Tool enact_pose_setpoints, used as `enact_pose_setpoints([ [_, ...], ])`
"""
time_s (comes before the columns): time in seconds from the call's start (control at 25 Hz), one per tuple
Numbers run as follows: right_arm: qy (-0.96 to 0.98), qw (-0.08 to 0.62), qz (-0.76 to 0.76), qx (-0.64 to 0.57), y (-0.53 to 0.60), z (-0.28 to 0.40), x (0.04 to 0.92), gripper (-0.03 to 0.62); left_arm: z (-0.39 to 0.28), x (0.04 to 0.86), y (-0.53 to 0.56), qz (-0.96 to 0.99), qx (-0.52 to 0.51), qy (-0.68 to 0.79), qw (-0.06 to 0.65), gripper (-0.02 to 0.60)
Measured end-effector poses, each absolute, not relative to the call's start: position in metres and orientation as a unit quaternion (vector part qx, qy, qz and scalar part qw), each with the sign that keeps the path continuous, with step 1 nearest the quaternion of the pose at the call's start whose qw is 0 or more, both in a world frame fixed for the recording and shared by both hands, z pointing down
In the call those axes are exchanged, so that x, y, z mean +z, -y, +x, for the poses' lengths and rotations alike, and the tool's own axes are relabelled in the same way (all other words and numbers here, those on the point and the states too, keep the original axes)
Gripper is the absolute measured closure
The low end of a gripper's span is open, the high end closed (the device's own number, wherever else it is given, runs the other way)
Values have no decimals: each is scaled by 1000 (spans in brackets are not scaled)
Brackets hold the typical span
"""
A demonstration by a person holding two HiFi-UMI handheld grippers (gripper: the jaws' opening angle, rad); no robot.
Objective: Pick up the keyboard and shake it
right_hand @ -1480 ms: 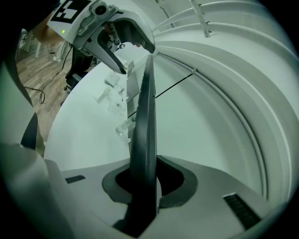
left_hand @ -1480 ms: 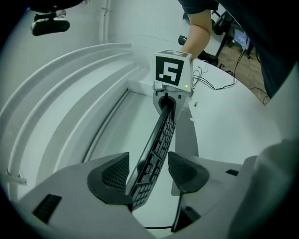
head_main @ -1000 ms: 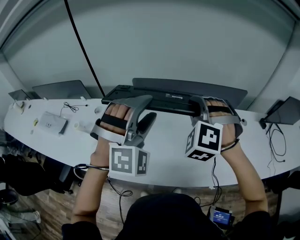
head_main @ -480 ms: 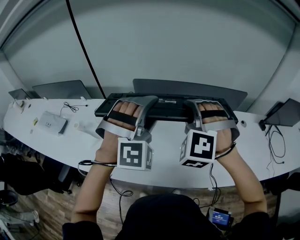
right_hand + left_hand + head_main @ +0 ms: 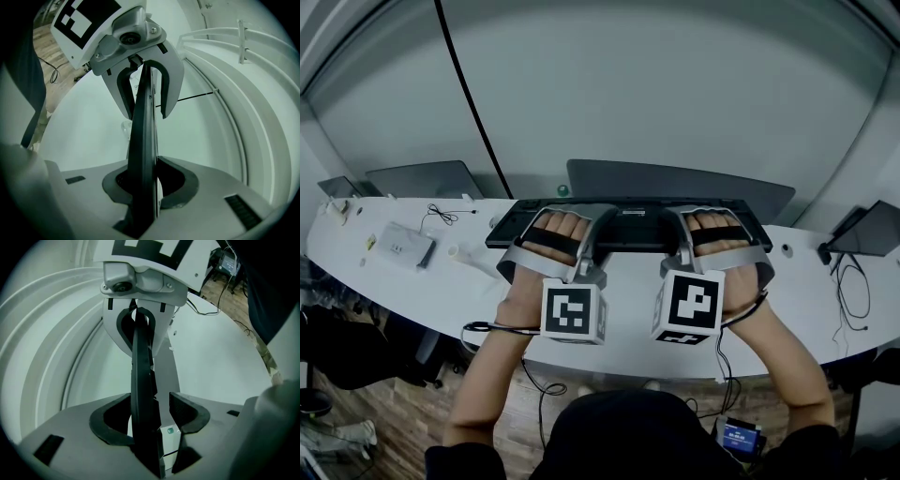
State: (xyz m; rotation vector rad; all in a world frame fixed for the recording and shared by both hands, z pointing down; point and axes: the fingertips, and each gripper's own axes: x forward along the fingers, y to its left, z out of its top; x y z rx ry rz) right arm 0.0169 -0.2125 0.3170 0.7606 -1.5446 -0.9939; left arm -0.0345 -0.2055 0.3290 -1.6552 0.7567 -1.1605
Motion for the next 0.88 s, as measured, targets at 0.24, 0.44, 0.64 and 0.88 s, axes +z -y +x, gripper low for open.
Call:
enact_pose_setpoints([
  [0.24, 653, 547, 315, -419, 210, 12, 319, 507, -38, 326, 205, -682, -462, -324, 466, 413],
  [0.44, 648, 550, 311, -425, 208, 11, 318, 507, -38, 327, 202, -681, -469, -331, 455, 472],
  [0.64, 648, 550, 310, -427, 207, 12, 320, 507, -37, 329, 202, -685, -475, -336, 439, 480],
  [0.88, 644, 553, 302, -433, 205, 14, 322, 496, -34, 331, 199, -698, -469, -355, 408, 491],
])
